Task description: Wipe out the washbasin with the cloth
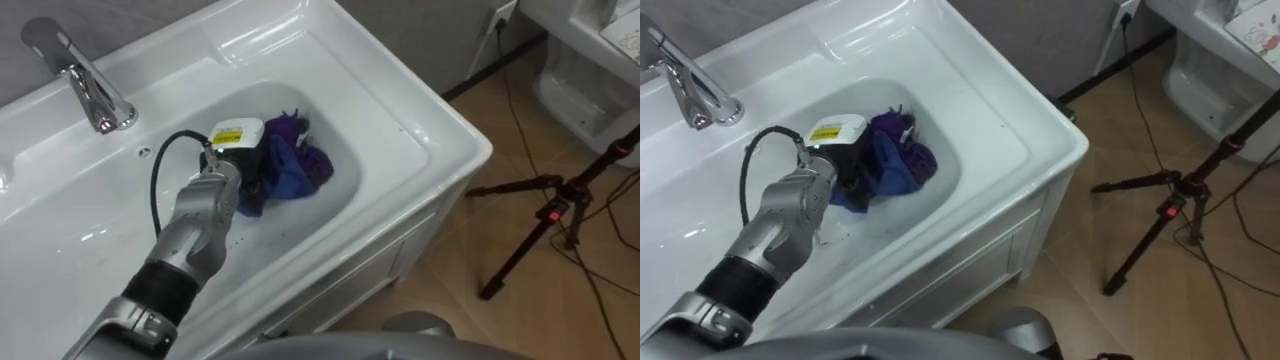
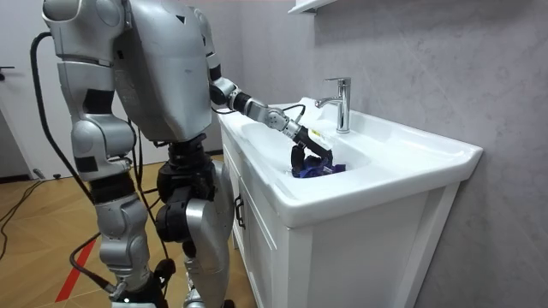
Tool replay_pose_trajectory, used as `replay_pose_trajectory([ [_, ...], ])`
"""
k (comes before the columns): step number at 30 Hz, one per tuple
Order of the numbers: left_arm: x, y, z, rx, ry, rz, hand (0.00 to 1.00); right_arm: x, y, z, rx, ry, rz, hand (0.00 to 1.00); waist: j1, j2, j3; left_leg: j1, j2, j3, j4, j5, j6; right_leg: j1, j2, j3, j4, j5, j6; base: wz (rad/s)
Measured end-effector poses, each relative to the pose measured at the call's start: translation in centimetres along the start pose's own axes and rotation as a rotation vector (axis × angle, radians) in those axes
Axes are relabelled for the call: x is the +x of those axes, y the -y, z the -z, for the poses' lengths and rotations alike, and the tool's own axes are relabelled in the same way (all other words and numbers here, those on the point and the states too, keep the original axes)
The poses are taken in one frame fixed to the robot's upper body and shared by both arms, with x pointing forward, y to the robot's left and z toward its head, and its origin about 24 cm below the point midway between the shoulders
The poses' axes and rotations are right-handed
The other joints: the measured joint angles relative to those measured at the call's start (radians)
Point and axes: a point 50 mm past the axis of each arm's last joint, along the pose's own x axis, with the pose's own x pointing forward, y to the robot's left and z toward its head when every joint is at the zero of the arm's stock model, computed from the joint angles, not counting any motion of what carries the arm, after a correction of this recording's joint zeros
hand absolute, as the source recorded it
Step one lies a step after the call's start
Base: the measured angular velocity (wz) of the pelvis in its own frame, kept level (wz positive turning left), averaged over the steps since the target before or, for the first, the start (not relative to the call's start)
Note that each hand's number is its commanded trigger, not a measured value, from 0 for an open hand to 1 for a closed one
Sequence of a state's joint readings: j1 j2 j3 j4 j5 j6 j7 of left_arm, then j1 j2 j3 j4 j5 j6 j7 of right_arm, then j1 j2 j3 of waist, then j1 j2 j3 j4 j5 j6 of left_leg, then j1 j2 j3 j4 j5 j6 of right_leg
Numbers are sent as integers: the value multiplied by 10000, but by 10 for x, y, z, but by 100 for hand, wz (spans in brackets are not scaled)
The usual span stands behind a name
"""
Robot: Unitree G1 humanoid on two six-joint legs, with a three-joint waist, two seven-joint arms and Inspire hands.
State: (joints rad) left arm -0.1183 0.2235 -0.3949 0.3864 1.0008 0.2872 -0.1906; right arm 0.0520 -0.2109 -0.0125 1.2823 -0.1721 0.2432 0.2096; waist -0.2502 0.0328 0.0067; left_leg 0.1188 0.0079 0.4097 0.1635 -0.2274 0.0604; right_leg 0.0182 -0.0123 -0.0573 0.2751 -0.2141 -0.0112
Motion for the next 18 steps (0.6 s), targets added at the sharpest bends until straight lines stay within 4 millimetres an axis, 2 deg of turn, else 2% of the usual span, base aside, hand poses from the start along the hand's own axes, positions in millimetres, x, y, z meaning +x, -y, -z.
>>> replay_pose_trajectory([
  [3, -5, 8, 22, 718, -602, -78, 100, -1, 4, -2, -135, -108, 219, 0, 60, 1, -28, -40, 33, 4, 39, -1, -28, -30, 74, -16, -11, 29, -48, -6],
  [5, -12, 17, 41, 1371, -1161, -31, 100, -1, 6, -1, -258, -272, 302, 0, 96, 1, -102, -47, 63, 17, 43, 2, -65, -39, 113, -2, -29, 50, -83, -5],
  [7, -21, 34, 69, 2739, -2238, 122, 100, -2, 9, -2, -669, -398, 342, 0, 123, -11, -209, -25, 112, 13, 34, 45, -142, 6, 185, 16, -133, 108, -161, -2],
  [9, -28, 46, 78, 3525, -2699, 160, 100, -3, 13, -2, -747, -388, 398, 0, 189, 40, -343, 42, 147, 29, 40, 80, -192, 38, 201, 41, -225, 164, -202, -4],
  [12, -32, 56, 76, 4576, -2859, 210, 100, -4, 20, -2, -465, -177, 522, 0, 291, 66, -353, 182, 189, 40, 30, 119, -258, 188, 233, 42, -262, 165, -265, -3],
  [18, -44, 78, 82, 6265, -3210, 617, 100, -5, 24, -4, -60, 114, 673, 0, 376, 287, -357, 169, 330, 74, 43, 193, -400, 192, 378, 161, -385, 249, -440, -7],
])
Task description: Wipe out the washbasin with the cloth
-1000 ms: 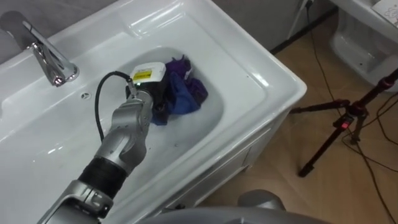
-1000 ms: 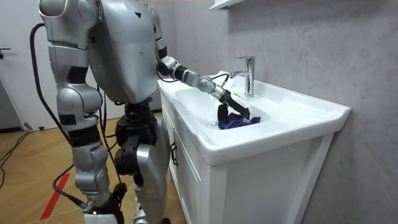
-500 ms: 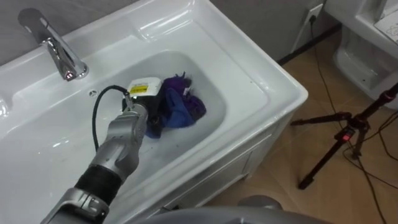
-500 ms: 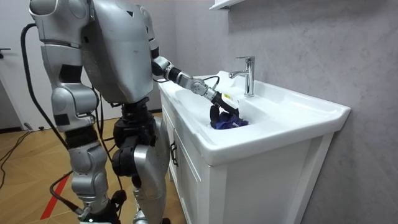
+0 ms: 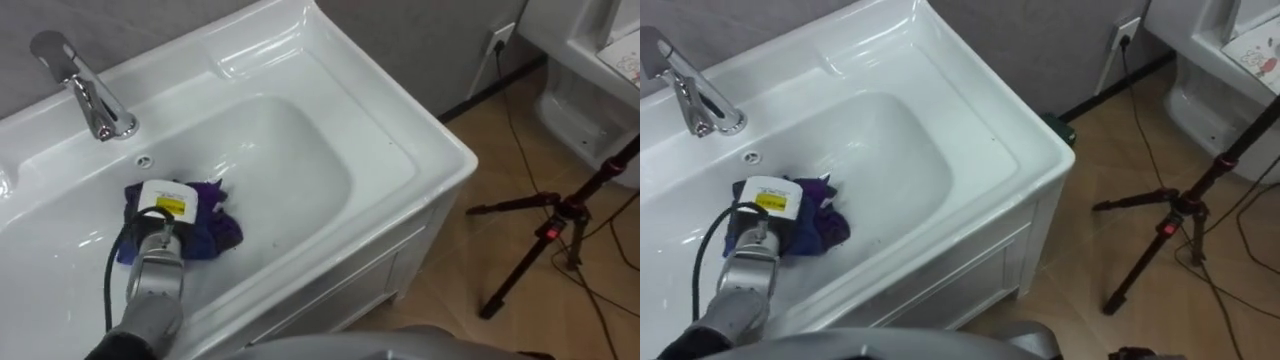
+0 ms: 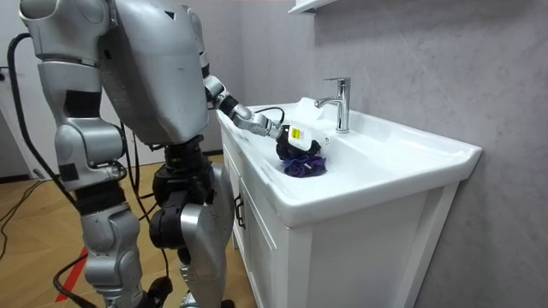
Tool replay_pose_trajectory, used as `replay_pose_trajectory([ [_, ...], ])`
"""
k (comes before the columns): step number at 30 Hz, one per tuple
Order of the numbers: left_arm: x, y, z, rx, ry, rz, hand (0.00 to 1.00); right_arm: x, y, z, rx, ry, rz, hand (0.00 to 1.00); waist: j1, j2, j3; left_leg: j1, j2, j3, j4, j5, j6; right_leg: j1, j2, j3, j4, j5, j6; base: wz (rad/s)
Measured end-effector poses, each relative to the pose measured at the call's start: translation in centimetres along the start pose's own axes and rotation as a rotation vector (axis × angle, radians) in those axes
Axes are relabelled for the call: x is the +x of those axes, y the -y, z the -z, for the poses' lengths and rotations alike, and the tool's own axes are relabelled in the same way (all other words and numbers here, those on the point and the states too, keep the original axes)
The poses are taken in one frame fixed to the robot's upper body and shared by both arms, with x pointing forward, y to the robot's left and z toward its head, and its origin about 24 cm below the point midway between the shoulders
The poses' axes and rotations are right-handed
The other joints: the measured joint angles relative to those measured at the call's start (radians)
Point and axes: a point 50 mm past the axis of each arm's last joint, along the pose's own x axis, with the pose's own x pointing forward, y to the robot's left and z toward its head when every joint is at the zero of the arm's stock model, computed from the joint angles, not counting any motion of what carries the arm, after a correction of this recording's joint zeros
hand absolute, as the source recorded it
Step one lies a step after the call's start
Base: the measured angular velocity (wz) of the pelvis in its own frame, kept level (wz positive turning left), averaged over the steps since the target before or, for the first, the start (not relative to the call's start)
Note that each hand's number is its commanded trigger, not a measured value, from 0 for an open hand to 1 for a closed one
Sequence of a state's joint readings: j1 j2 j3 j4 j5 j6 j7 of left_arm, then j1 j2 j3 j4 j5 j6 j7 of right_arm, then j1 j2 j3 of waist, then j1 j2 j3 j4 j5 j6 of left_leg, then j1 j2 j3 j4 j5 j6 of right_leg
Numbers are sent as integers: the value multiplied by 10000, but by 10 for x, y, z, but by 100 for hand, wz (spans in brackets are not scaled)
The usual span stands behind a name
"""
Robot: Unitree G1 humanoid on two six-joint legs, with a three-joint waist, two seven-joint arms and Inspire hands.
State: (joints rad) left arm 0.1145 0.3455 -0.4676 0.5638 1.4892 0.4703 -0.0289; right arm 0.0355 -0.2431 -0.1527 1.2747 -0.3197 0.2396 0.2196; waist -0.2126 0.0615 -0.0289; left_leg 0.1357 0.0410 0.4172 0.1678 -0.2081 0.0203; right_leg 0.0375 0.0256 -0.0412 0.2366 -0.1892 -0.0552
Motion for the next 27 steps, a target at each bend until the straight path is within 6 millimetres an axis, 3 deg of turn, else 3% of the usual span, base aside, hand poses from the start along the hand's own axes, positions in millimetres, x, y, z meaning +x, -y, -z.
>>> replay_pose_trajectory([
  [4, -2, 17, 3, 428, -257, 598, 100, 0, 2, -3, 276, 166, 241, 0, 22, 248, 3, -15, -5, -118, 18, 41, -69, -19, 42, 10, 41, -50, -93, 0],
  [6, -4, 23, 6, 677, -399, 788, 100, 0, 2, -4, 261, 243, 251, 0, 51, 274, 5, -31, 0, -160, 64, 59, -102, -20, 67, 12, 49, -74, -141, 0],
  [13, -8, 45, 20, 1291, -859, 1557, 100, -1, 5, -4, 215, 329, 294, 0, 239, 287, 13, -72, 2, -979, 215, 144, -235, 13, 90, -148, 235, -223, -356, 4],
  [27, -8, 51, 26, 1291, -1133, 1911, 100, -3, 16, -4, 682, 428, 737, 0, 347, 334, 25, -176, -1, -1780, 222, 239, -381, 169, 92, -672, 154, -462, -591, 10],
])
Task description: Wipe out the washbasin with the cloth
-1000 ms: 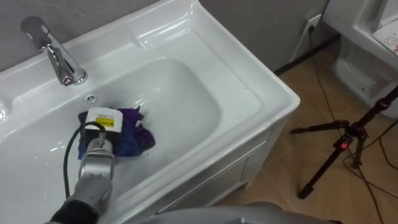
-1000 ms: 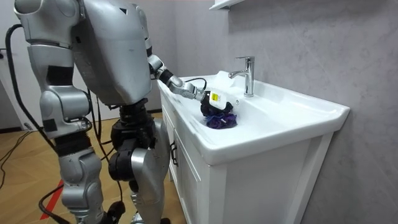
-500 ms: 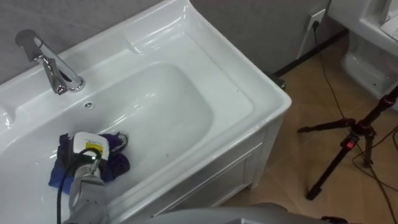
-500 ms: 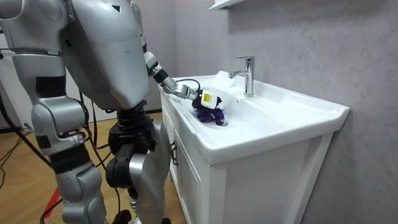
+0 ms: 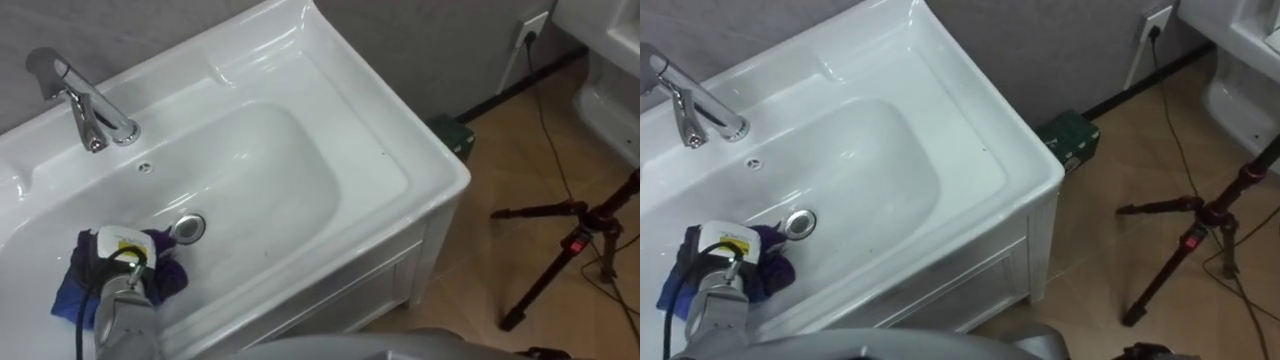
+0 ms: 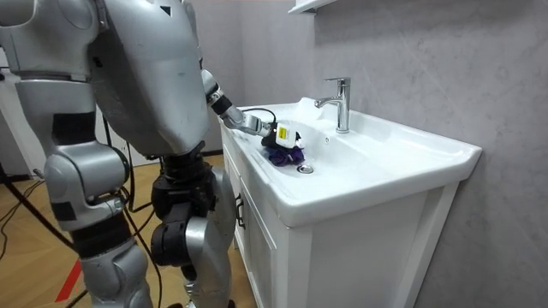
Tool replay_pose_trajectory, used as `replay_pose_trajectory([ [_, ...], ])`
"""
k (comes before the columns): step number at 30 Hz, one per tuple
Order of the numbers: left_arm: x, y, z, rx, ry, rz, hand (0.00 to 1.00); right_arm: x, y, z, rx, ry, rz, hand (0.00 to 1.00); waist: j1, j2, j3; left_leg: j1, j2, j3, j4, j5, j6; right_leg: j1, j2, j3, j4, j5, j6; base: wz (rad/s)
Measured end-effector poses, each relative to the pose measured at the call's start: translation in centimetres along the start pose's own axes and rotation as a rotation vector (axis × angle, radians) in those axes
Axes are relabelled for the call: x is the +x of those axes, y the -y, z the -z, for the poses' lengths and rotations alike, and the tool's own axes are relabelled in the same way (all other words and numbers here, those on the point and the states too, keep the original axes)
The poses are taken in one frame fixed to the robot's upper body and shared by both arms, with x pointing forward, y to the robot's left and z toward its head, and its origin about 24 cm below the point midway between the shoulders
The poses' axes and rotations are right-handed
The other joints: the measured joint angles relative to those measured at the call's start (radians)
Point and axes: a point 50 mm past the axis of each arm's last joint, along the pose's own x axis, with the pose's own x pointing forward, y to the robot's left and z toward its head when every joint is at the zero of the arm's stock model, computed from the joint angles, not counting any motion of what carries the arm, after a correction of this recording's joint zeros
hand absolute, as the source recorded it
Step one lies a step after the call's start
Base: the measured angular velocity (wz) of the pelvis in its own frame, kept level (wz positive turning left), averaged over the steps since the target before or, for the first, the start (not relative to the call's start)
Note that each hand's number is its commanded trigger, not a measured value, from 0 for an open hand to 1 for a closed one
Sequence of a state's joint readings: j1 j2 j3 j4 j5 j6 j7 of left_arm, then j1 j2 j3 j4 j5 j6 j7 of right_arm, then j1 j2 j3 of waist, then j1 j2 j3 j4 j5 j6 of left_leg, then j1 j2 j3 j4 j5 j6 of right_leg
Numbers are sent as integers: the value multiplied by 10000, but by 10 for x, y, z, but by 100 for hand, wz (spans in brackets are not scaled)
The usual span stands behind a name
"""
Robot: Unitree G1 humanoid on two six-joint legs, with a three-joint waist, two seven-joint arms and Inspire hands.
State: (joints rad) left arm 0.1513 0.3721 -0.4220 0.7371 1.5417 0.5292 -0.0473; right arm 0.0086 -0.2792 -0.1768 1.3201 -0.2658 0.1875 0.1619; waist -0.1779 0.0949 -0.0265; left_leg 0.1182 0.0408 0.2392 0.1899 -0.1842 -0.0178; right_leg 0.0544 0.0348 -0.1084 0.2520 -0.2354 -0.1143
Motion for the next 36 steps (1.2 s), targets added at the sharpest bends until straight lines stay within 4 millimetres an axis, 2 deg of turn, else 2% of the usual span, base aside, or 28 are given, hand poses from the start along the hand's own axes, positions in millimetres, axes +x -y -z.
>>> replay_pose_trajectory([
  [6, 7, -1, 12, -1484, -389, 349, 100, 0, 3, 0, 181, 162, 126, 0, 483, -1, -1, -19, 35, -43, 29, 86, -128, 4, 34, -42, 36, -89, -144, 2],
  [8, 9, 1, 17, -2084, -495, 418, 100, -1, 6, -1, 193, 207, 205, 0, 513, 8, -3, -43, 51, -89, 77, 95, -142, 26, 38, -59, 36, -118, -189, 4],
  [11, 13, 4, 27, -3144, -602, 359, 100, -2, 14, 4, 149, 290, 575, 0, 744, 54, -16, -49, 69, -311, 75, 110, -165, 33, 76, -162, 41, -130, -238, 1],
  [14, 16, 7, 35, -4483, -671, 450, 100, -3, 23, 11, 160, 162, 940, 0, 864, 132, -25, -29, 68, -618, 75, 111, -166, 154, 61, -408, 25, -146, -274, 9],
  [19, 19, 15, 52, -7732, -1207, 667, 100, -4, 25, 14, 299, 134, 1138, 0, 1059, 163, -22, -49, 67, -592, 92, 117, -176, 162, 41, -642, 61, -216, -357, 3],
  [23, 20, 17, 62, -9660, -1518, 663, 100, -4, 26, 12, 323, 223, 1167, 0, 1143, 162, -22, -171, 68, -644, 146, 116, -179, 144, 16, -852, 66, -235, -371, 10],
  [25, 21, 13, 65, -10497, -1497, 421, 100, -5, 27, 11, 366, 343, 1170, 0, 1404, 152, -23, -222, 70, -690, 152, 116, -180, 123, 5, -935, 114, -235, -372, 11],
  [29, 21, 4, 73, -11353, -1345, 74, 100, -5, 27, 11, 446, 524, 1091, 0, 1767, 107, -25, -289, 67, -846, 146, 111, -185, 143, -35, -1285, 48, -239, -364, 15],
  [33, 21, -6, 78, -11884, -1030, -372, 100, -5, 25, 24, 899, 303, 958, 0, 2117, 43, -35, -388, 44, -1056, 148, 112, -186, 157, -71, -1549, 36, -248, -348, 18],
  [36, 17, -6, 80, -12185, -930, -438, 100, -5, 25, 29, 1055, 213, 906, 0, 2132, 39, -34, -391, 27, -1063, 152, 112, -186, 168, -102, -1648, 33, -262, -324, 5],
])
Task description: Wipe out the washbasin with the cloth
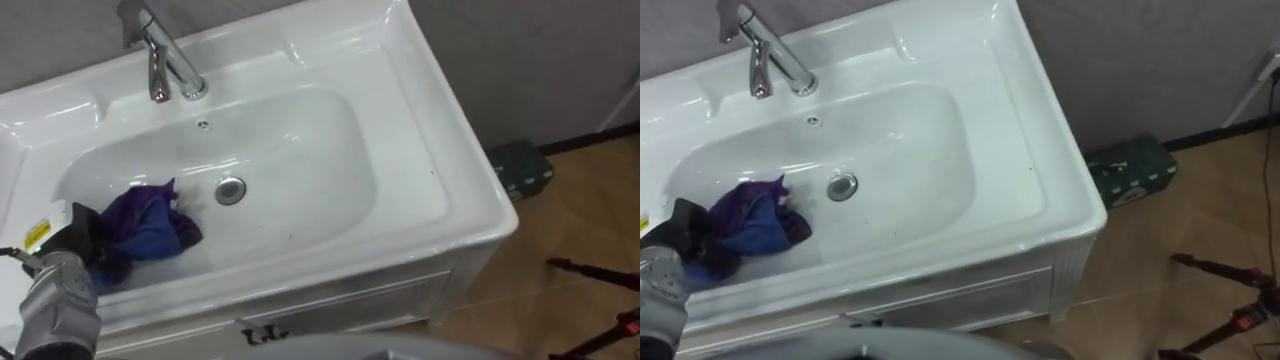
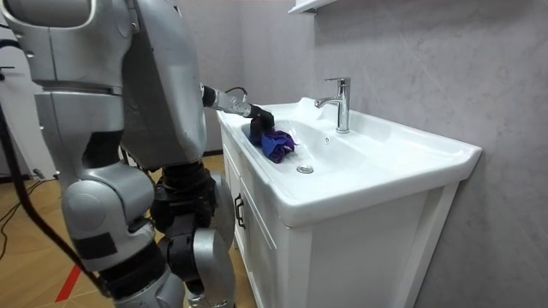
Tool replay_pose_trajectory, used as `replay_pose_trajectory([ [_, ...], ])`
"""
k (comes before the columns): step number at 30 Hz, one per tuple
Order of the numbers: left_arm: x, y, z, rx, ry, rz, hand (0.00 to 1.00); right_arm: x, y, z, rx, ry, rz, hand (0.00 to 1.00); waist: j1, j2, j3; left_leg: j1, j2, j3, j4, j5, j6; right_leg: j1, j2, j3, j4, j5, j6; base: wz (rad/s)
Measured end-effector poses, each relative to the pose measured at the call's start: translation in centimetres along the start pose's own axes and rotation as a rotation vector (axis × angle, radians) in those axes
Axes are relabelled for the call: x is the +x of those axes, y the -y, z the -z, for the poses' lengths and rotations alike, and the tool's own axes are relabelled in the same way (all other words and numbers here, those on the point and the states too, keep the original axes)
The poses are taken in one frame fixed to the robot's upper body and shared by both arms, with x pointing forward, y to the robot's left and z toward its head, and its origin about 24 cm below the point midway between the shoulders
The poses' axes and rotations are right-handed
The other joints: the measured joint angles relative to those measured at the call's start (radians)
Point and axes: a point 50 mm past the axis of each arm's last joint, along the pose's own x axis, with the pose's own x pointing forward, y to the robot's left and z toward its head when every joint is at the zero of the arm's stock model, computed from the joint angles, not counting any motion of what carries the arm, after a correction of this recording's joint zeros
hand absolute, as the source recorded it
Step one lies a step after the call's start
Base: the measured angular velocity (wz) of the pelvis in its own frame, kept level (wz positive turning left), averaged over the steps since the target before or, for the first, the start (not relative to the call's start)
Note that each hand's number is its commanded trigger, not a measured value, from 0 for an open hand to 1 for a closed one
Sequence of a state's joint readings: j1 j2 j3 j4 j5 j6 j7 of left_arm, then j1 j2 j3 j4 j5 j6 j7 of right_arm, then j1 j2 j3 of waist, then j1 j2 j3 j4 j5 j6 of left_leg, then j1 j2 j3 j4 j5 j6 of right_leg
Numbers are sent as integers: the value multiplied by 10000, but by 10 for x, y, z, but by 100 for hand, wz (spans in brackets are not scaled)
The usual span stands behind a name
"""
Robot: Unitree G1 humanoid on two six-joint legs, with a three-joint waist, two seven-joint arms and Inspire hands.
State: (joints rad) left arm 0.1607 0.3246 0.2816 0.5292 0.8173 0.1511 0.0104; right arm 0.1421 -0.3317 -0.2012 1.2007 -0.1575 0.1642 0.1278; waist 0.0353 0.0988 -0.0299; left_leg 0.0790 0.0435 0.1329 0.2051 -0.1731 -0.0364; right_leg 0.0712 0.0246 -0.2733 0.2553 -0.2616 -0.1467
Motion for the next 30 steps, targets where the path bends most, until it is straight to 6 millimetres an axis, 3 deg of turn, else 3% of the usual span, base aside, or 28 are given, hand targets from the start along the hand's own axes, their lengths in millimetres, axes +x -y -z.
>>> replay_pose_trajectory([
  [16, -4, -5, -1, 65, 275, -45, 100, 0, -1, -2, 50, 45, -284, 0, 26, 14, 8, -348, -31, 15, 350, -13, -2, -212, -94, -50, 97, -29, 34, 1],
  [23, -3, -14, -7, 146, 570, 28, 100, 0, -2, -1, -11, 35, -379, 0, 336, 35, 19, -502, -22, 0, 372, -27, -22, -371, -101, -47, 177, -29, 34, 0],
  [29, 0, -24, -12, 252, 739, 62, 100, 0, -2, 0, -246, -4, -389, 0, 406, 36, 97, -578, -28, -44, 603, -47, -23, -376, -125, -41, 190, -35, 41, 1],
  [30, -1, -25, -13, 250, 786, 17, 100, 0, -2, -1, -167, 12, -400, 0, 393, 13, 148, -613, -28, -46, 707, -58, -19, -379, -135, -46, 191, -38, 47, 5],
])
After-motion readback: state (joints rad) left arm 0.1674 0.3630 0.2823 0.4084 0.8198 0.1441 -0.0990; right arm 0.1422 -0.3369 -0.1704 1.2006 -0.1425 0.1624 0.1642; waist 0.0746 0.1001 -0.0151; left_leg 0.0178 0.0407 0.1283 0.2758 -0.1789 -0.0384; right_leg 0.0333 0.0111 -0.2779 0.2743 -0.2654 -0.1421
